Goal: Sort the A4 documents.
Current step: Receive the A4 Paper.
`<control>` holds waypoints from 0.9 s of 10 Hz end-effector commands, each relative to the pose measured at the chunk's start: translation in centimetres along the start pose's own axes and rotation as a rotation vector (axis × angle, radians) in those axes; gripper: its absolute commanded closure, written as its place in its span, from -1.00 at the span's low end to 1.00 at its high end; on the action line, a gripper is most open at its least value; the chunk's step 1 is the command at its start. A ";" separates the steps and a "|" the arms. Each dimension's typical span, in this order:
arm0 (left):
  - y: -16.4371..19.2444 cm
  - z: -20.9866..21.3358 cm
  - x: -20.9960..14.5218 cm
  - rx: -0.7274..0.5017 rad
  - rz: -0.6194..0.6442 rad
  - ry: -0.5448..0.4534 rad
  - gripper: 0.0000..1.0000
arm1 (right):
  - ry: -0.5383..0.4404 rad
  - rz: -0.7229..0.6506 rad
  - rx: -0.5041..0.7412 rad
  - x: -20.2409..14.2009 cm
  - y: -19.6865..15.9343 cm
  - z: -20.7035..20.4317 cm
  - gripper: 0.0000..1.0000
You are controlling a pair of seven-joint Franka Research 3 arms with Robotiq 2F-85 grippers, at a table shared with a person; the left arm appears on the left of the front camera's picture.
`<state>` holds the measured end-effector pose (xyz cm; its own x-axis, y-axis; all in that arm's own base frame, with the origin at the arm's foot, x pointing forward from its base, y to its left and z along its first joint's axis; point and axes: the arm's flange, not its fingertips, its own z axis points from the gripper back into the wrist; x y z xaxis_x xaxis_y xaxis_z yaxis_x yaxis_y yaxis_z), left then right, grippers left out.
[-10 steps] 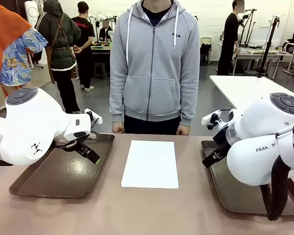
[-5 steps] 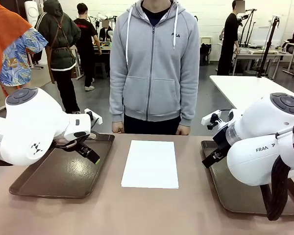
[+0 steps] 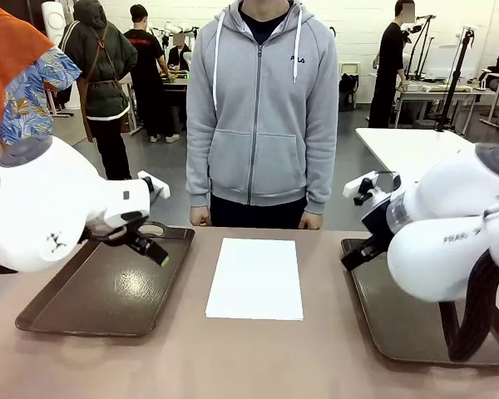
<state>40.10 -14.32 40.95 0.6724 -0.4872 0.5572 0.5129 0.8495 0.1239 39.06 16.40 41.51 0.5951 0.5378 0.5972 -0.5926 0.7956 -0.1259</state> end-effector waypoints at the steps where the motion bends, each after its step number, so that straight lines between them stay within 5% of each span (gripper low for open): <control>1: 0.5 5.0 -1.2 -0.074 0.072 -0.030 -1.00 | -0.071 -0.003 0.089 -3.8 -3.2 5.4 -1.00; 4: 1.1 9.1 -2.5 -0.167 -0.011 -0.014 -1.00 | -0.103 0.094 0.137 -6.1 -5.6 11.5 -1.00; 6: 2.6 11.0 -3.4 -0.335 -0.129 -0.146 -1.00 | -0.164 0.101 0.142 -7.3 -6.7 14.3 -1.00; 9: 5.5 13.0 -5.3 -0.330 -0.068 -0.273 -1.00 | -0.222 0.079 0.171 -8.1 -7.5 16.0 -1.00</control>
<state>35.53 -5.66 52.55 0.4959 -0.4770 0.7256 0.7140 0.6996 -0.0281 33.54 1.66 54.59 0.4321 0.5129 0.7418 -0.7160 0.6952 -0.0636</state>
